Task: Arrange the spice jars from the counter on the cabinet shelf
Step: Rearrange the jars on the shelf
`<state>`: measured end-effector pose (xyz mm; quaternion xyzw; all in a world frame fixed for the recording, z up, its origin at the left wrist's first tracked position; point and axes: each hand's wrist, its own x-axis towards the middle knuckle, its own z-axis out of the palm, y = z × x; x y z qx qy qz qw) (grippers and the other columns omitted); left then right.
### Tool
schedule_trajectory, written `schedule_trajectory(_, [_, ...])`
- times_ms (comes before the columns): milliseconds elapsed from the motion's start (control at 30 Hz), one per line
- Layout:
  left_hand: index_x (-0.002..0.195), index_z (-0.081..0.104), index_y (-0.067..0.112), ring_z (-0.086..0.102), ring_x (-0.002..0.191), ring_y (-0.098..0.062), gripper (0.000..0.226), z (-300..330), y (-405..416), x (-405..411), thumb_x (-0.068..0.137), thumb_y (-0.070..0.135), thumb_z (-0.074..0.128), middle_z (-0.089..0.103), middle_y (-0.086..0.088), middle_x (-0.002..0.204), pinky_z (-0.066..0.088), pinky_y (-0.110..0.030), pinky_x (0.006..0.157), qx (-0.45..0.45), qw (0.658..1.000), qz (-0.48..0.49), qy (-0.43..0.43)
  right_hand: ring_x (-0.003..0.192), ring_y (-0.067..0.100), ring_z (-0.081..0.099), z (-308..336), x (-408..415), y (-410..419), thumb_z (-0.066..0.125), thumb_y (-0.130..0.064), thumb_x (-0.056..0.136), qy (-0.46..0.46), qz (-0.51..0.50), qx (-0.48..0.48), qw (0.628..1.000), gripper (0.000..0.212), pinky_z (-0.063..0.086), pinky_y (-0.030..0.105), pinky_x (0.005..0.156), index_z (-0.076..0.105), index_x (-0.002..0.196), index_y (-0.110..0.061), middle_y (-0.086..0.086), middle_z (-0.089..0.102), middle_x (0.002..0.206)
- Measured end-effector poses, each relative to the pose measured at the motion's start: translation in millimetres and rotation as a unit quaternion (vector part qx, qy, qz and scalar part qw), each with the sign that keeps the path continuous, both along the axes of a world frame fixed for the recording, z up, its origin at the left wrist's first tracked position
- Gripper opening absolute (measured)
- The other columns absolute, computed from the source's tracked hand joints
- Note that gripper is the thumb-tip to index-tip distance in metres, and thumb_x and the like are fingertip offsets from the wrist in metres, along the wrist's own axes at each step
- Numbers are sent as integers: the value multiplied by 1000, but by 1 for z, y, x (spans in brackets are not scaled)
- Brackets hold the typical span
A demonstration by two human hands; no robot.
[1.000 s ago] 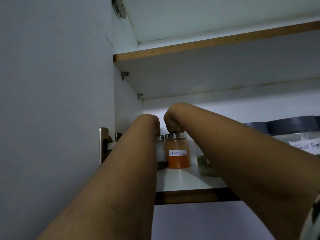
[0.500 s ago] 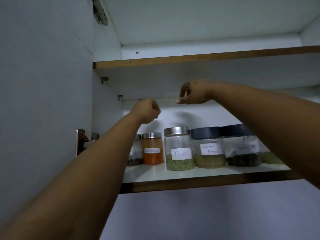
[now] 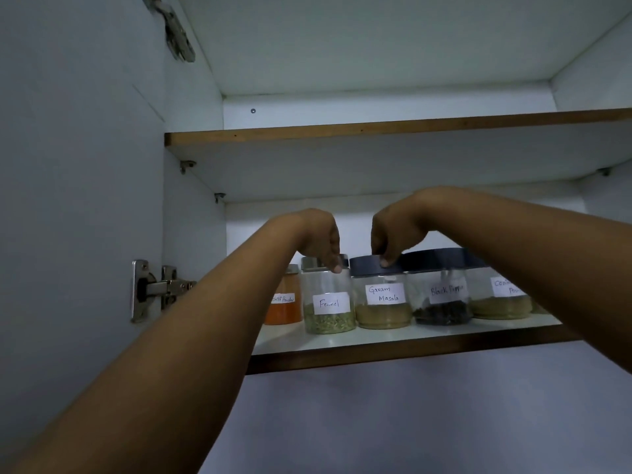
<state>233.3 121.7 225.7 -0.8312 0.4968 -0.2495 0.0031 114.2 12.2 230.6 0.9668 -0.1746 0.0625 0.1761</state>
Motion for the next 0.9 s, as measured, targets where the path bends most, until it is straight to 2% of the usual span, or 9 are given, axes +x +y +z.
schedule_trajectory(67, [117,70,16,60,101,-17,44,0,-1,3,80,39,75,69,0,116,44,-29,89,5,1000,7,3,90,18,53,-5,9,-1,55,-28,97,7,-6,-80,997,32,43,30,80,67,117,-6,10,66,111])
schedule_trajectory(133, [119,69,15,60,102,-17,45,0,-5,9,81,38,74,69,-1,117,43,-29,90,6,1000,15,4,88,18,49,-10,19,-4,52,-28,98,1,-20,-117,993,33,36,27,74,66,117,-5,11,65,111])
schedule_trajectory(267, [123,66,15,59,109,-19,45,-7,-22,29,83,36,73,67,-1,120,42,-29,89,-5,1000,24,-9,95,22,54,-15,48,-16,54,-30,97,-10,-51,-126,991,34,41,30,80,65,119,-6,9,63,115])
schedule_trajectory(400, [127,63,14,56,114,-23,44,-15,-43,57,87,30,70,63,-5,126,44,-31,93,-23,999,26,3,100,25,61,-7,82,-33,57,-33,95,16,-76,-120,990,35,48,38,95,66,116,-7,2,58,84])
schedule_trajectory(467, [128,61,14,54,117,-24,44,-17,-50,68,88,30,69,61,-5,128,44,-32,94,-26,999,30,7,95,24,58,-5,94,-39,55,-34,96,22,-83,-124,989,33,48,37,93,66,111,-7,-2,52,74])
schedule_trajectory(567, [127,61,14,54,117,-24,42,-19,-56,82,89,30,67,60,-5,128,44,-30,87,-31,999,35,1,87,23,54,-7,113,-47,56,-32,96,8,-90,-115,989,31,45,33,81,67,112,-8,2,56,79])
schedule_trajectory(633, [128,61,14,54,116,-24,42,-19,-58,90,89,29,68,59,-5,129,43,-28,83,-44,999,26,12,87,23,57,-8,122,-51,59,-34,94,-2,-101,-100,990,32,48,34,85,67,112,-8,5,60,92])
schedule_trajectory(800, [126,63,16,54,114,-22,42,-21,-55,99,87,27,71,60,-3,127,41,-26,83,-78,996,-5,50,89,23,60,-5,132,-49,62,-39,92,-22,-113,-75,990,42,50,37,94,65,115,-4,8,65,100])
schedule_trajectory(900, [126,64,17,55,115,-21,42,-22,-53,101,86,28,72,60,-2,128,42,-27,84,-88,994,-15,59,80,22,59,-8,132,-53,61,-37,93,-42,-99,-80,991,31,49,35,85,65,102,-8,5,63,89])
